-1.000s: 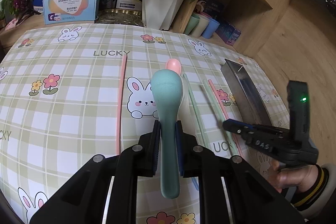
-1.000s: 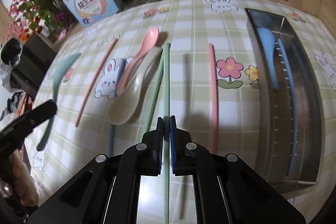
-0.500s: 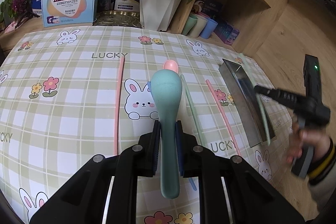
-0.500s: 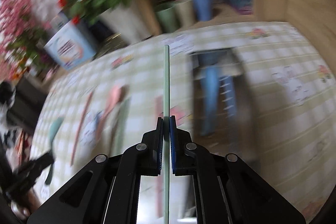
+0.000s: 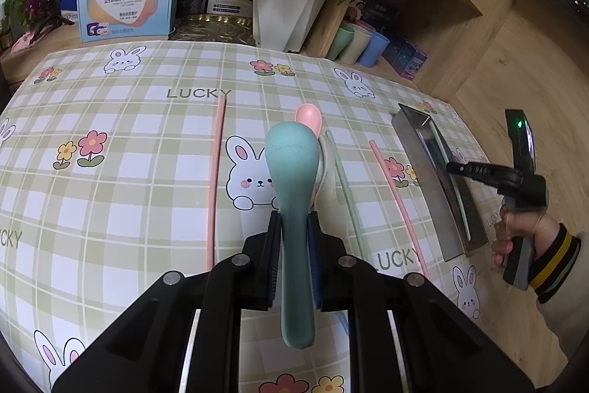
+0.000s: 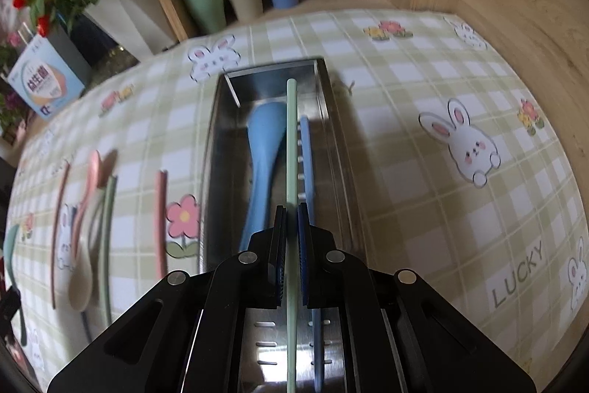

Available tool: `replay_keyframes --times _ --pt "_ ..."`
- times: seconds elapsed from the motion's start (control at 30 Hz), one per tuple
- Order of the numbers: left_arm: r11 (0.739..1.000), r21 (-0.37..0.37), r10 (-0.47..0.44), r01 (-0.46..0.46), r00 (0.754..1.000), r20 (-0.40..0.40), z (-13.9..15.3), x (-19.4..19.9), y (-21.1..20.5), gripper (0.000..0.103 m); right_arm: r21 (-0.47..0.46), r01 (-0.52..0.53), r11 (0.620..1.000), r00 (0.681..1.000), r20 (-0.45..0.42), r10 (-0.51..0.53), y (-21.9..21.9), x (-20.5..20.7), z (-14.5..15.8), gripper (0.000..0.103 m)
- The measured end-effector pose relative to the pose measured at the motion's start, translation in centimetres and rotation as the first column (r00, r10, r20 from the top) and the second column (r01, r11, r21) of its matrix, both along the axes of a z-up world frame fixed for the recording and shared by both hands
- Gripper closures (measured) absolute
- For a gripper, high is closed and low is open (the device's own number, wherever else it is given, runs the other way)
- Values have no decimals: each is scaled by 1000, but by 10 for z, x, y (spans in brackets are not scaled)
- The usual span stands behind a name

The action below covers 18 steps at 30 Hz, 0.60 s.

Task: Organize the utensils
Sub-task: 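Carry the green chopstick toward the steel tray with the right gripper, then lower the green chopstick into the tray, open right gripper while left carries green spoon over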

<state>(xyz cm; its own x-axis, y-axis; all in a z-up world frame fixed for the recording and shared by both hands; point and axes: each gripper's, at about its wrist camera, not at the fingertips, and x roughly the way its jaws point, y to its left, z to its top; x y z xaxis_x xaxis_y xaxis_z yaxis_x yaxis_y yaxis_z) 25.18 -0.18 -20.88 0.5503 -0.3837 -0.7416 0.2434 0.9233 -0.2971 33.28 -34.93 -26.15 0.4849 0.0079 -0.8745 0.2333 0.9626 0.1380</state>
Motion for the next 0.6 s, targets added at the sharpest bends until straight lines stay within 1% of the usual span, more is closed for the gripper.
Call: replay_keyframes --times 0.23,0.4,0.6 --pt "1000 -3 -7 7 1000 -15 -3 1 -2 89 -8 8 1000 999 -37 -8 4 0 -11 97" --pt "1000 8 -7 7 1000 -26 -5 2 -5 89 -14 -7 1000 999 -37 6 8 0 -11 97" --pt "1000 13 -15 16 1000 -24 -2 2 -9 89 1 -2 1000 1000 -30 2 7 -3 -10 96"
